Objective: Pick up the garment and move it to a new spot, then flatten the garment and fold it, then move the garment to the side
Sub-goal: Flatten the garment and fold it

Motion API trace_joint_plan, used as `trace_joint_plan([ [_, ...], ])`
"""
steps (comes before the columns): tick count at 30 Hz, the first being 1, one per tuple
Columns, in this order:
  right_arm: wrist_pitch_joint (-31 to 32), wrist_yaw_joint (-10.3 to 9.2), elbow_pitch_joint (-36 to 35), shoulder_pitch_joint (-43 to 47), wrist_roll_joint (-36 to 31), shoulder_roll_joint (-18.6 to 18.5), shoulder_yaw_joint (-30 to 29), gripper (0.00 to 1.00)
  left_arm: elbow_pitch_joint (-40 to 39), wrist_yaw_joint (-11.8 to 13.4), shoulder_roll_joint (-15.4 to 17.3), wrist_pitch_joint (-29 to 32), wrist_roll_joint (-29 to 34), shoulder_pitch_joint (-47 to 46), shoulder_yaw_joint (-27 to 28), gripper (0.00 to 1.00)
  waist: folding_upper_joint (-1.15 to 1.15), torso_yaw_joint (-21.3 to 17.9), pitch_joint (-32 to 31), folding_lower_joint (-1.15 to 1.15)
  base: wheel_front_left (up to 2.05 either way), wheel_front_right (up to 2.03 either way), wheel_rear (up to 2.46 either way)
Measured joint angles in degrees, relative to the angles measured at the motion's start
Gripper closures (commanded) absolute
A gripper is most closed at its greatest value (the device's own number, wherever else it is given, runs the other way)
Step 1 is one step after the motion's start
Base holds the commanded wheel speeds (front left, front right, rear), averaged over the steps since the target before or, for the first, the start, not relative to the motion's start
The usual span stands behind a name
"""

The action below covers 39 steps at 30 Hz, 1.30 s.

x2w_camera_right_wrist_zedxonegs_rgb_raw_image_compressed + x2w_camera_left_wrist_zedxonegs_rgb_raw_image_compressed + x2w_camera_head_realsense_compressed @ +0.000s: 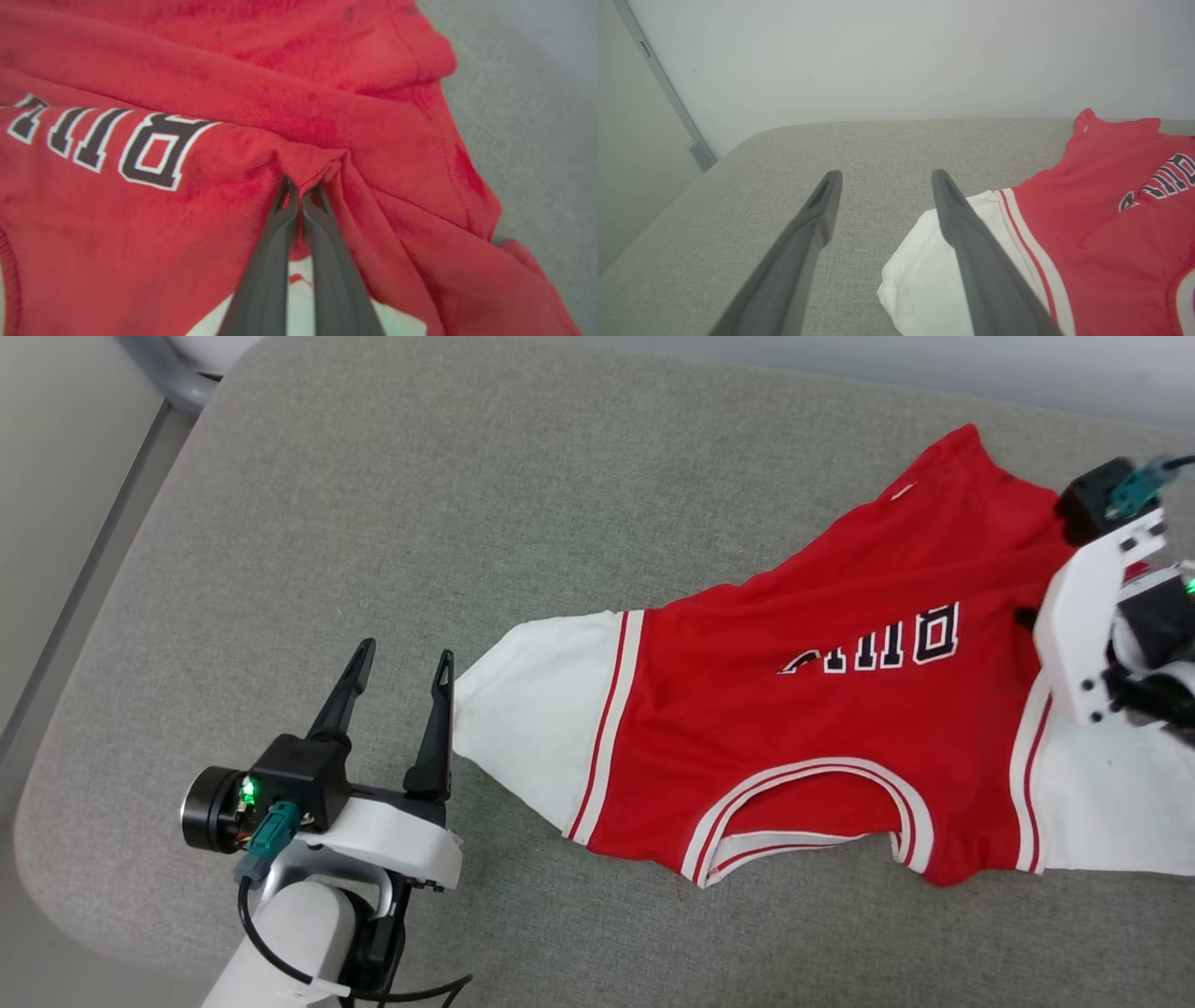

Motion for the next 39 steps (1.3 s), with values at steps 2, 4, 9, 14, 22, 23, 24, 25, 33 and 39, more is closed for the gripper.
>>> trace_joint_plan([
  [2,-0.88,0.00,3.76,0.16,-0.20,2.30,1.36,1.00,0.44,-0.65,-0.90,0.00,0.67,-0.23,0.55,0.00,0.00,0.45,0.56,0.00,0.00,0.00,0.00],
  [4,-2.11,-0.03,6.64,0.31,-0.24,3.66,2.46,1.00,1.07,-1.26,-1.57,0.00,1.34,-0.29,1.33,0.00,0.00,0.77,0.85,0.00,0.00,0.00,0.00],
  [9,-10.68,-0.02,9.82,0.99,-0.18,4.23,3.79,0.00,2.42,-2.58,-2.74,0.00,2.76,-0.27,3.33,0.00,0.00,0.81,0.31,0.00,0.00,0.00,0.00],
  [14,-20.94,0.01,7.51,3.04,1.07,2.48,3.27,0.00,1.54,-2.72,-3.55,0.00,3.57,2.21,6.67,0.00,0.00,-0.42,-1.39,0.00,0.00,0.00,0.00],
  [22,-27.52,0.01,-2.81,4.16,3.00,-5.36,-1.77,0.00,-0.81,-2.97,-4.22,0.00,5.53,5.65,9.90,0.00,0.00,-4.26,-3.85,-0.01,0.00,0.00,0.00],
  [23,-27.11,0.01,-4.47,4.28,2.83,-6.81,-2.45,0.00,-1.08,-2.99,-4.26,-0.01,5.64,6.00,10.15,0.00,0.00,-4.71,-4.03,-0.01,0.00,0.00,0.00],
  [24,-22.51,0.00,-8.62,4.83,4.09,-10.40,-5.31,0.00,-1.34,-3.38,-4.45,0.00,6.12,6.53,10.51,0.00,0.00,-5.74,-4.41,-0.01,0.00,0.00,0.00],
  [25,-20.31,0.00,-9.95,5.27,4.65,-11.41,-6.03,0.00,-1.41,-3.48,-4.54,0.00,6.41,6.60,10.57,0.00,0.00,-5.94,-4.52,-0.01,0.00,0.00,0.00],
  [33,4.35,0.00,-19.08,9.40,10.39,-18.83,-8.95,0.00,-1.18,-4.48,-5.25,0.00,7.46,7.16,11.01,0.00,0.00,-6.22,-4.16,-0.01,0.00,0.00,0.00],
  [39,16.01,0.00,-20.45,12.63,12.24,-19.85,-10.83,0.00,-0.90,-5.36,-6.13,0.00,8.03,6.84,10.90,0.00,0.00,-5.40,-3.44,-0.01,0.00,0.00,0.00],
])
